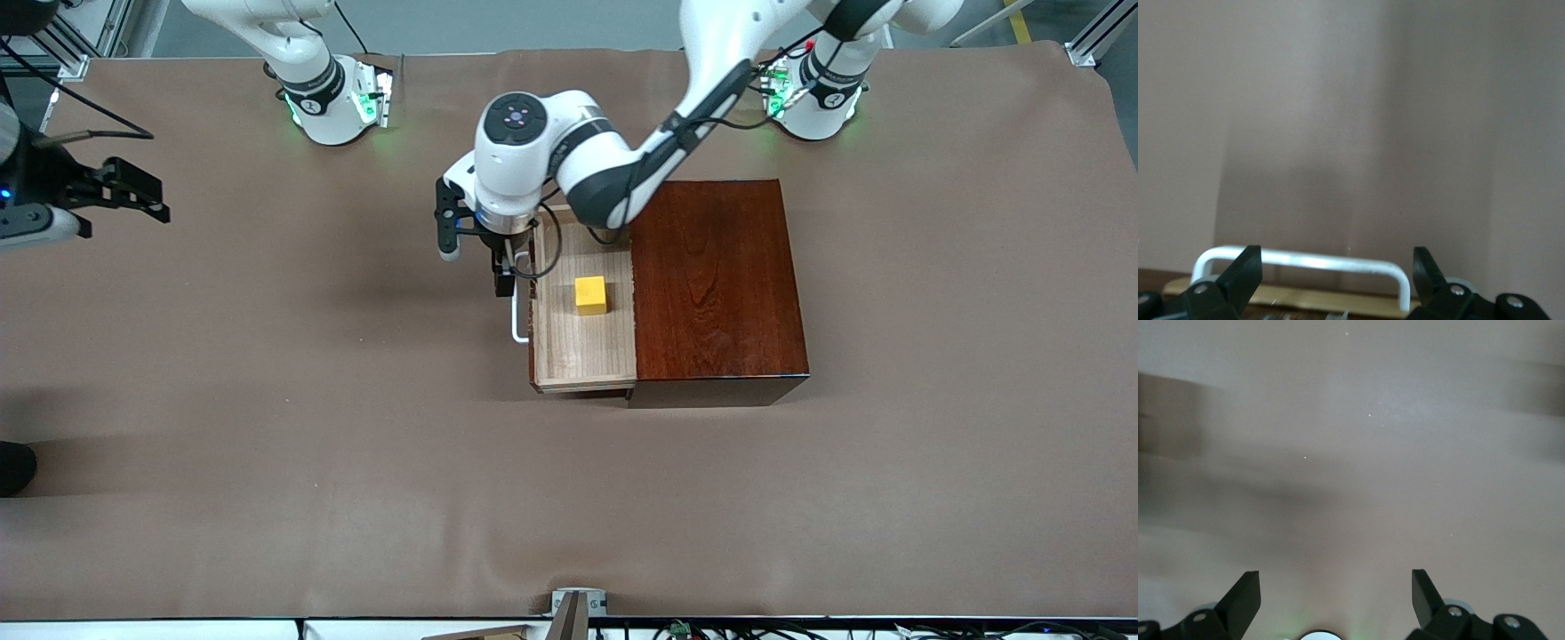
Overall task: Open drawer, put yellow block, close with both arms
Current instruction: 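Push the drawer shut with the left gripper at the handle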
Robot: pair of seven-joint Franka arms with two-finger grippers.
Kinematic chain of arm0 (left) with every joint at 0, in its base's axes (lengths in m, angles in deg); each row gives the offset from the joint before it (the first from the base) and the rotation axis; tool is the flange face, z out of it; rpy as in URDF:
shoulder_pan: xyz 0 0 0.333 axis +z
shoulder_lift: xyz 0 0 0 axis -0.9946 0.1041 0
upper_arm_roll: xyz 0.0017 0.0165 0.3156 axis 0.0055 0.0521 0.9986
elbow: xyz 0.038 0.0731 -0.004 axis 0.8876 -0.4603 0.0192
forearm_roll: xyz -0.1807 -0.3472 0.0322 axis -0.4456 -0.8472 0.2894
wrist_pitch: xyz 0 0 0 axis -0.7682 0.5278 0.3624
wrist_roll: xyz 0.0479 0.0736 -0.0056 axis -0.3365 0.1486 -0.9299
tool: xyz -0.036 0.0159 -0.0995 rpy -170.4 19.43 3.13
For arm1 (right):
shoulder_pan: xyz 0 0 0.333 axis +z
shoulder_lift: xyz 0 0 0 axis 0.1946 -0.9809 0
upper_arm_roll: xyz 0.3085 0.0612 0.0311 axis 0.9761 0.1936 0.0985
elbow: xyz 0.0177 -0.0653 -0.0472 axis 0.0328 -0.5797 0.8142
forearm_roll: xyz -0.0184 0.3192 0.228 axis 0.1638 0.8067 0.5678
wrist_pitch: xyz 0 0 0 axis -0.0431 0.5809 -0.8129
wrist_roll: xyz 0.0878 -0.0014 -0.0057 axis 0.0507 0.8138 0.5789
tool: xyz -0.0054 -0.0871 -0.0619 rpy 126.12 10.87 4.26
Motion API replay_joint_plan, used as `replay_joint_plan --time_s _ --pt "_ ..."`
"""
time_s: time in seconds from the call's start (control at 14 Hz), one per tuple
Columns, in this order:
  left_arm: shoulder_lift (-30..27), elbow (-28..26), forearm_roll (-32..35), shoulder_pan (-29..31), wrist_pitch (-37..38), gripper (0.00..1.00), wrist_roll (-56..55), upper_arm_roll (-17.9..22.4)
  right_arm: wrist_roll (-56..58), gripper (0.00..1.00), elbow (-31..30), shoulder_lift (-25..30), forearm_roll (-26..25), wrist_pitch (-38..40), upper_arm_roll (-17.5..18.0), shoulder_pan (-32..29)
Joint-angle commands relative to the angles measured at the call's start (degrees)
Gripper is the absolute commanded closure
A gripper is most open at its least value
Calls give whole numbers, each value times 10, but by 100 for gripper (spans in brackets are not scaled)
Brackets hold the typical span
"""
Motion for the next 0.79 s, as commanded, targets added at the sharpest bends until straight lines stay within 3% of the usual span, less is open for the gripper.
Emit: replay_joint_plan --time_s 0.0,0.21,0.71 --pt "25 29 14 -18 3 0 25 27 -7 0 13 7 -7 13 -22 7" --pt "33 29 14 -15 4 0 74 51 -8 0 24 6 -6 11 -30 12" --pt "28 27 14 -13 38 0 78 62 -32 0 16 4 -3 14 -28 17"
